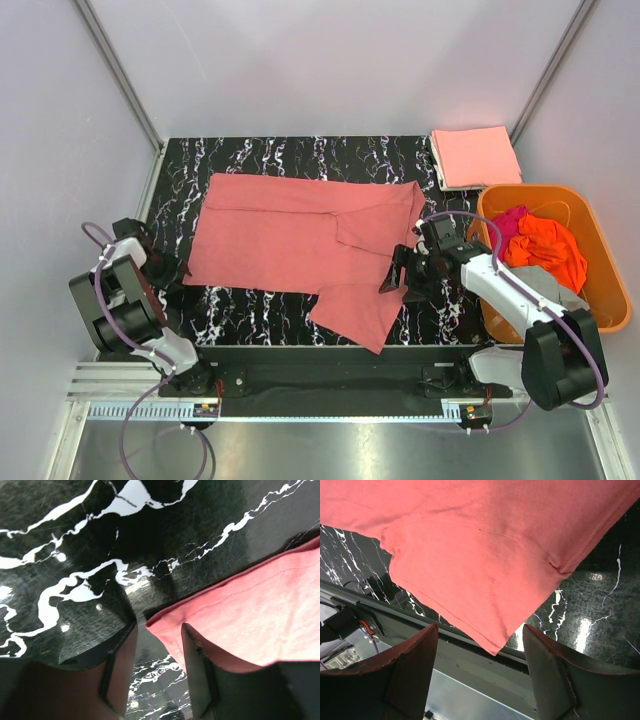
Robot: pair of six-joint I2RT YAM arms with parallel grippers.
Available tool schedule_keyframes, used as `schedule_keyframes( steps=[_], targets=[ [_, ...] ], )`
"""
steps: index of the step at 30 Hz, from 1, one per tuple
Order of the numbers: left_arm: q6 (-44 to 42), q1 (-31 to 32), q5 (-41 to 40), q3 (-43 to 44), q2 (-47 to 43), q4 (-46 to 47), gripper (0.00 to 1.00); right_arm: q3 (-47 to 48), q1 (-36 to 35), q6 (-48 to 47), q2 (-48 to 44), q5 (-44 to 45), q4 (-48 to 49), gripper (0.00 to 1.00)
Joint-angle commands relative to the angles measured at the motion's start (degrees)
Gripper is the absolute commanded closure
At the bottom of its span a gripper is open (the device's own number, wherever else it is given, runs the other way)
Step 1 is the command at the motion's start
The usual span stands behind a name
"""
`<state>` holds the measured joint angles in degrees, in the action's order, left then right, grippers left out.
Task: Fold and stack the t-shirts
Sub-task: Fold the tshirt
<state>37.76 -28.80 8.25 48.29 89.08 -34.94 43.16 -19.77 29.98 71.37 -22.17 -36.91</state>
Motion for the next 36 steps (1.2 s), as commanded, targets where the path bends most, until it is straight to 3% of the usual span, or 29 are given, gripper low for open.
schedule_keyframes(
  steps=[1, 12, 20, 24, 36],
  targets=[
    [-0.4, -0.3, 1.0, 0.5, 2.7, 3.0, 0.55, -1.0, -0.2, 0.9, -1.9, -1.3, 1.2, 0.25],
    [-0.4, -0.5, 1.5, -1.8, 2.2, 3.8, 0.8, -4.7, -0.2, 7.1, -4.5, 0.0, 0.9, 0.27],
    [-0.8, -0.4, 2.4, -2.2, -0.2, 3.6, 0.9, -8.1, -0.2, 9.8, -2.1, -2.7, 1.0, 0.38],
    [-1.5, -0.4, 2.6, -2.9, -1.3, 3.5, 1.0, -9.9, -0.2, 10.9, -1.5, -3.9, 2.3, 0.41],
    [-1.0, -0.4, 3.2, -4.2, -2.8, 3.6, 1.0, -16.0, -0.4, 15.5, 0.3, -6.0, 7.8, 0.5]
  ],
)
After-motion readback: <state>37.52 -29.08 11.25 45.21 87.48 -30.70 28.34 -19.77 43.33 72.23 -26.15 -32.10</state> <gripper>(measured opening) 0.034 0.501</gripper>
